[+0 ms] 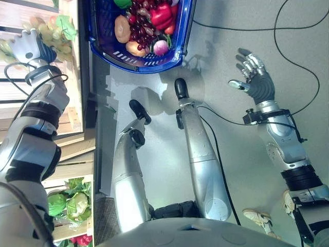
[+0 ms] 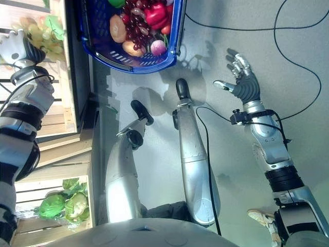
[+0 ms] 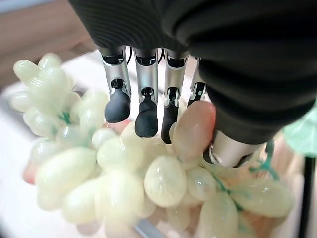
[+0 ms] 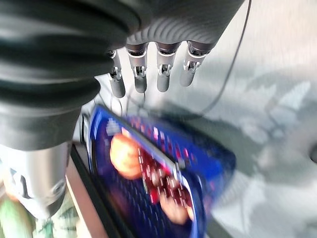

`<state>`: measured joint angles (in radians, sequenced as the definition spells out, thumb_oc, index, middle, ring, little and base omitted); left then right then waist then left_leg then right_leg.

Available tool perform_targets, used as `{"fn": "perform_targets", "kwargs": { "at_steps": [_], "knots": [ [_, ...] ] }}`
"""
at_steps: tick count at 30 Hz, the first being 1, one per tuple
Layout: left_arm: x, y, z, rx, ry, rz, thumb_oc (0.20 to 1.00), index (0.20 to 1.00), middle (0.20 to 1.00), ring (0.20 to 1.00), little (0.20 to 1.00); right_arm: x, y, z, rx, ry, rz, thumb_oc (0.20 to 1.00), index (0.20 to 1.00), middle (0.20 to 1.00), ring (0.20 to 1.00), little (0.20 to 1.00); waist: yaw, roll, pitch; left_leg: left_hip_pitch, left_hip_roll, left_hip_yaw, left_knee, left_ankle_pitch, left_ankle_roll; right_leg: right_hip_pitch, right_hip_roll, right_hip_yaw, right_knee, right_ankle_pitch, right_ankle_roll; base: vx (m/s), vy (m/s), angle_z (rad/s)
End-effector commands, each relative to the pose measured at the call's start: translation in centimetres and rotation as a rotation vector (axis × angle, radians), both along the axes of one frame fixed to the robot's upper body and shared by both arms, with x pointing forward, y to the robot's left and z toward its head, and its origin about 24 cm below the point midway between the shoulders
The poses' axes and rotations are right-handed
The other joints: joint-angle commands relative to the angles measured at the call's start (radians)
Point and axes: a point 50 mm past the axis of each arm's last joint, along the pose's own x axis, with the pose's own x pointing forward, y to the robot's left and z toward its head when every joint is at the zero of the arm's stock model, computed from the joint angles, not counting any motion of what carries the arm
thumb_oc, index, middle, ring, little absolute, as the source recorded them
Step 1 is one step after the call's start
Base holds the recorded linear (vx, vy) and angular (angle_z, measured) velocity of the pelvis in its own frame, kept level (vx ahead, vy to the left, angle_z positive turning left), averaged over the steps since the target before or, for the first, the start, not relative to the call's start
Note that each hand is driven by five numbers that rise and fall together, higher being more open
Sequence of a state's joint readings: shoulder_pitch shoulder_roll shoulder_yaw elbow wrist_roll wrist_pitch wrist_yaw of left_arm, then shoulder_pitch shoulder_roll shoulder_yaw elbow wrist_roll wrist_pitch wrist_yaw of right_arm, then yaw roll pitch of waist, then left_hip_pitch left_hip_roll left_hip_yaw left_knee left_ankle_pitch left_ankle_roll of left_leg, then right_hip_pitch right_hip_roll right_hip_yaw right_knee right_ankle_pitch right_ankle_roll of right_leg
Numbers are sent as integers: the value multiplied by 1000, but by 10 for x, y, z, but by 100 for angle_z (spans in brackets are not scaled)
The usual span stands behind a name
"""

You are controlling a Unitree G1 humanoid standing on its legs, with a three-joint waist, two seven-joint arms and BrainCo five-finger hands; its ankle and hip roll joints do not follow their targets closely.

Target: Pick up fruits and vegetables into the basket

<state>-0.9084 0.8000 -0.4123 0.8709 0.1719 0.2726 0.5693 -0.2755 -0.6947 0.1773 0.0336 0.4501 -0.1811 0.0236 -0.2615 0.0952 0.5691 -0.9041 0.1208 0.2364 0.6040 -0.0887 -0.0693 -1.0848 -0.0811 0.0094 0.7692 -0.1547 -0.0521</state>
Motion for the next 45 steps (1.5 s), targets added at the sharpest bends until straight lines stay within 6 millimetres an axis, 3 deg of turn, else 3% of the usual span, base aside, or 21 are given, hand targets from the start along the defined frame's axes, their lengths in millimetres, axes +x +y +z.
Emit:
{"fn": "perform_targets", "kwargs": {
  "at_steps": [1, 7, 12, 17, 18, 25, 30, 33, 34, 35, 36, 45],
  "knots": [
    [-17, 20, -15, -182, -96, -38, 200, 200, 200, 200, 200, -12, 10, -7, -72, 38, 78, 1000, 1000, 1000, 1000, 1000, 19, -28, -49, 51, -67, 24, -4, -48, 40, 96, 34, -19, -64, -4, 87, -11, -37, 6],
    [-31, 12, -34, -443, -246, -214, 200, 200, 200, 200, 200, -17, -2, -31, -231, 191, -15, 1000, 1000, 1000, 1000, 1000, 50, -43, -49, 171, -87, 6, -42, -57, 51, 234, 35, -50, -106, -11, 87, -10, -35, 13],
    [-43, 2, -42, -551, -315, -372, 200, 200, 200, 200, 200, -21, -1, -38, -317, 230, 6, 1000, 1000, 1000, 1000, 1000, 71, -63, -49, 265, -93, -10, -64, -66, 57, 341, 35, -69, -137, -16, 88, 0, -45, 10],
    [-52, -16, -29, -600, -392, -552, 200, 200, 200, 200, 200, -21, 4, -35, -443, 214, 8, 1000, 1000, 1000, 1000, 1000, 95, -74, -49, 377, -101, -27, -89, -77, 62, 464, 31, -84, -170, -27, 84, -1, -27, 9],
    [-53, -19, -25, -610, -403, -584, 200, 200, 200, 200, 200, -19, 4, -34, -454, 208, 3, 1000, 1000, 1000, 1000, 1000, 98, -75, -49, 373, -100, -18, -102, -48, 68, 462, 28, -89, -187, 1, 78, -54, -21, 13],
    [-58, -60, -12, -700, -451, -857, 200, 200, 200, 200, 200, -3, 26, -24, -581, 126, -31, 1000, 1000, 1000, 1000, 1000, 138, -73, -49, 527, -121, -38, -151, -45, 71, 637, 8, -122, -248, -3, 70, 13, -3, 4],
    [-57, -70, -17, -701, -391, -869, 200, 200, 200, 200, 200, 5, 36, -23, -587, 130, -50, 1000, 1000, 1000, 1000, 1000, 153, -70, -49, 593, -128, -49, -171, -41, 72, 711, 1, -130, -267, -6, 67, 61, 6, 5],
    [-56, -66, -21, -585, -332, -759, 200, 200, 200, 200, 200, 8, 37, -22, -571, 142, -74, 1000, 1000, 1000, 1000, 1000, 161, -70, -60, 614, -130, -50, -173, -45, 76, 739, -5, -134, -272, -9, 65, 76, -7, 8],
    [-56, -63, -23, -551, -315, -714, 228, 228, 228, 228, 228, 9, 37, -22, -567, 147, -80, 1000, 1000, 1000, 1000, 1000, 161, -71, -61, 616, -131, -50, -171, -47, 78, 741, -5, -134, -271, -10, 65, 52, -10, 6],
    [-55, -59, -23, -504, -292, -672, 740, 740, 740, 740, 740, 10, 37, -21, -559, 153, -87, 1000, 1000, 1000, 1000, 1000, 160, -71, -60, 615, -130, -50, -163, -52, 80, 741, -7, -133, -267, -12, 66, 35, -13, 4],
    [-53, -59, -22, -482, -280, -652, 1000, 1000, 1000, 1000, 1000, 10, 36, -20, -551, 160, -90, 1000, 1000, 1000, 1000, 1000, 159, -72, -58, 613, -130, -49, -158, -54, 81, 739, -7, -133, -264, -12, 65, 0, 0, 0],
    [-46, -44, -41, -356, -155, -418, 1000, 1000, 1000, 1000, 1000, 7, 31, -20, -529, 140, -90, 1000, 1000, 1000, 1000, 1000, 129, -84, -49, 531, -108, -18, -104, -69, 91, 649, 10, -108, -225, -15, 61, -6, -24, -3]
  ]
}}
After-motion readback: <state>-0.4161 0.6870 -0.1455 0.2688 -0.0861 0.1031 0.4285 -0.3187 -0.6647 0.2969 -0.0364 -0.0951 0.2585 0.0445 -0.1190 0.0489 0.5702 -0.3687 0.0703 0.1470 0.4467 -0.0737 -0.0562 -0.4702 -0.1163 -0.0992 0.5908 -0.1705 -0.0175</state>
